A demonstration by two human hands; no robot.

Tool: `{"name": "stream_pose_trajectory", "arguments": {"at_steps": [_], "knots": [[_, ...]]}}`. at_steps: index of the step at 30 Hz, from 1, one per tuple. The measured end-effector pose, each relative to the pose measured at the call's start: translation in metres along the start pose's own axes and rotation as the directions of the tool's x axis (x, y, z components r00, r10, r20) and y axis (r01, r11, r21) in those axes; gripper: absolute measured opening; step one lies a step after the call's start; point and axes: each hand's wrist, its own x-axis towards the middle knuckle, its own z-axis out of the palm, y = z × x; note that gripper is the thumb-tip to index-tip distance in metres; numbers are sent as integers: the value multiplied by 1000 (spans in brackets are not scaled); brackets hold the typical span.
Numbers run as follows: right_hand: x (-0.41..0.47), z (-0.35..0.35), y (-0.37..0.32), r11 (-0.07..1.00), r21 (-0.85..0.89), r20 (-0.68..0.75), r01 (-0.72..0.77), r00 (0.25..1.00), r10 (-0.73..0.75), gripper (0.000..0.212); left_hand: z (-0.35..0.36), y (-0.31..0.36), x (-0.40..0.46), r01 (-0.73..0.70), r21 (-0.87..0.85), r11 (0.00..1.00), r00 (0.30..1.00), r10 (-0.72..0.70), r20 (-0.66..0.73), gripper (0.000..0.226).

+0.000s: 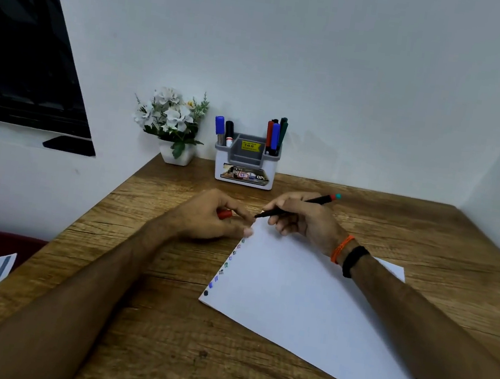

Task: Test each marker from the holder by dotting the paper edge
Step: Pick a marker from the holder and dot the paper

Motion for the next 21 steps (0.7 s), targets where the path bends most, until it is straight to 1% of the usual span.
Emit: {"name": "stream_pose_trajectory", "arguments": {"at_steps": [2,4,7,10,14,17,21], "knots": [[3,2,1,996,-88,2,11,1000,-11,16,0,1,0,5,40,999,999,-7,53,47],[6,5,0,990,-139,20,-4,1000,6,11,1,4,-1,2,72,997,997,-7,70,53],[9,8,-3,987,-159,51,-19,998,27,12,2,6,-1,-3,67,998,998,-2,70,51],[7,10,0,982,-188,74,-16,997,30,11,1,5,-1,20,106,994,997,-28,76,55],[6,11,8,968,-250,41,13,999,-3,6,0,7,0,30,114,993,994,-42,105,57],[6,10,10,963,-271,24,12,1000,-6,10,-2,9,0,31,111,993,990,-45,131,55],[7,11,11,959,-283,23,23,1000,-17,11,-1,9,-1,25,86,996,992,-35,122,53]]}}
